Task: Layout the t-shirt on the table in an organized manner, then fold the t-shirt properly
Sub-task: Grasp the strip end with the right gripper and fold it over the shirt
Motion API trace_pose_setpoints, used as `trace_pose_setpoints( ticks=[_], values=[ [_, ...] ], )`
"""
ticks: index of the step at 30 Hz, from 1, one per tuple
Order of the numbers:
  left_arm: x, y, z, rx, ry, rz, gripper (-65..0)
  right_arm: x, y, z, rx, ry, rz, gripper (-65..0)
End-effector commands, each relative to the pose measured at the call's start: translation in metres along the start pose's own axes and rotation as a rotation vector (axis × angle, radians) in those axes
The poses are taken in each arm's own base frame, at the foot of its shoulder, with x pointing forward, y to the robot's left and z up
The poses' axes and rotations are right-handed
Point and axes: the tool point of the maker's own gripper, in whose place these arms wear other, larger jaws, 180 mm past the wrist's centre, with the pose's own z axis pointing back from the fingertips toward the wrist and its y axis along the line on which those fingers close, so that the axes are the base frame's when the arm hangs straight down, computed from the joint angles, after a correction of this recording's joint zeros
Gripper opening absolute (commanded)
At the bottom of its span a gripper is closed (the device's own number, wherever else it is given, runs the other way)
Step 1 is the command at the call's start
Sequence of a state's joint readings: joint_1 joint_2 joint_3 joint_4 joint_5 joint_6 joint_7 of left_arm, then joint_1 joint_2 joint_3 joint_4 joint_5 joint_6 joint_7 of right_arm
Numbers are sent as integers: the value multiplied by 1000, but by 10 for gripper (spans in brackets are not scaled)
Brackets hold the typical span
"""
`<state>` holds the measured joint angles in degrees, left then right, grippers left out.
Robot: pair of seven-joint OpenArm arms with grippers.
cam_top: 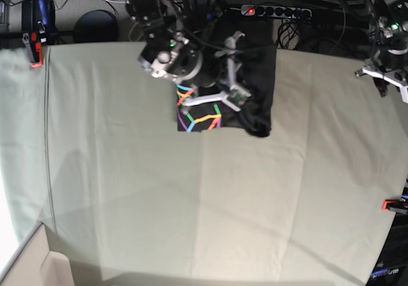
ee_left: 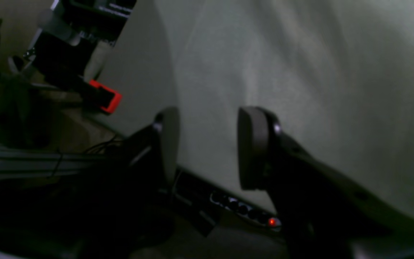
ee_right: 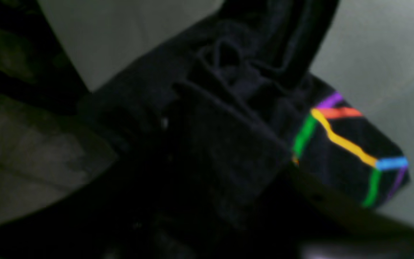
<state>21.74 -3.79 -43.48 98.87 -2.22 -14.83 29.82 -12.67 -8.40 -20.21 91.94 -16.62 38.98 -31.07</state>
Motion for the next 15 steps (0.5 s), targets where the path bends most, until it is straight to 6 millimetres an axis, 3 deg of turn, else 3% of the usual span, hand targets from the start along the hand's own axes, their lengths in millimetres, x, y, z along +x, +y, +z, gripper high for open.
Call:
trace_pose_setpoints(
  ticks=[1, 4, 8, 10, 15],
  values=[
    [12, 3, 1, 7, -40, -5, -388, 23, 2, 3, 1, -74, 3, -418],
    [13, 3, 0, 7, -40, -4, -388, 40, 15, 14, 7, -129, 22, -331],
    [13, 3, 0, 7, -40, -4, -388, 62, 7, 32, -40, -196, 42, -243],
    [17, 3, -1, 7, -51, -1, -388, 70, 3, 40, -60, -220, 52, -240],
    [3, 4, -6, 7, -15, 12, -388, 74, -1, 53, -94, -237, 47, -240]
  ],
)
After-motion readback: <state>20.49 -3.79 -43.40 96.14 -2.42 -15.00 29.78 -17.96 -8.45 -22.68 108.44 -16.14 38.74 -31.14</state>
